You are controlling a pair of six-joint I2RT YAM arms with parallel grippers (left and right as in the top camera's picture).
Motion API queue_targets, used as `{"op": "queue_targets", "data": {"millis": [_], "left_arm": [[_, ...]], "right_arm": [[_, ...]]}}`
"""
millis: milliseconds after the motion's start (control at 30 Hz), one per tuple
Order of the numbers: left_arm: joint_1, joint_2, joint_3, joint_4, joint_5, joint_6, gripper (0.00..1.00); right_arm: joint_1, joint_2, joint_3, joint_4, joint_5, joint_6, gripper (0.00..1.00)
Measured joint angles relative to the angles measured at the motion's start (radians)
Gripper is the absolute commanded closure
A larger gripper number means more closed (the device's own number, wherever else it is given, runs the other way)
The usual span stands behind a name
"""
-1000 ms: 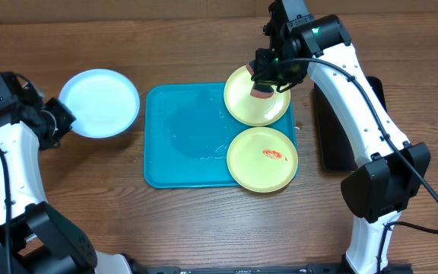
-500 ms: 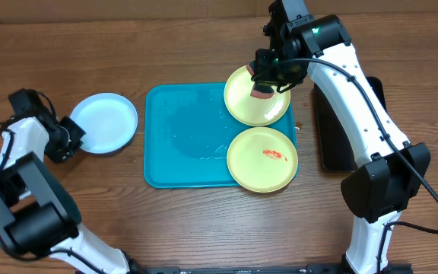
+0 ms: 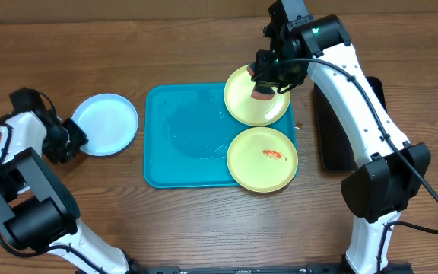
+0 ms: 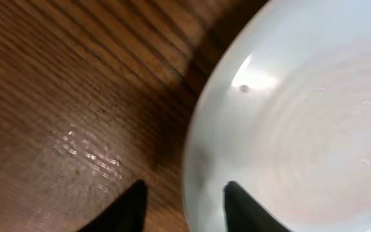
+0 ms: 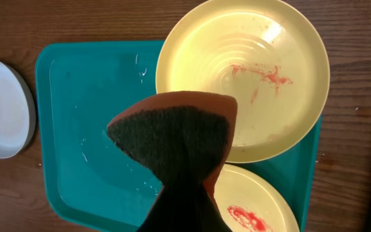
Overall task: Clean dirty plates on tray and stack at the side
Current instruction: 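Place the blue plate on the table left of the tray, then drag the top yellow plate toward the tray center with the left gripper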
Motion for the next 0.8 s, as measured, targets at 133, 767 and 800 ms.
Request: {"op": "queue_targets", "data": {"millis": [133, 767, 800], "left_arm": [[-0.022, -0.029, 0.124, -0.103, 0.013, 0.042, 0.54], [-0.702, -0.043, 0.248, 0.097, 0.175, -0.140, 0.43], [-0.734, -0.028, 0.248, 0.122, 0.180, -0.163, 0.45]], "right_arm": [[0.000, 0.000, 0.000, 0.003, 0.002, 0.000, 0.96], [-0.033, 0.000, 0.000, -0.006, 0.003, 0.004, 0.96], [-0.034, 0.000, 0.000, -0.007, 0.003, 0.003, 0.96]]}}
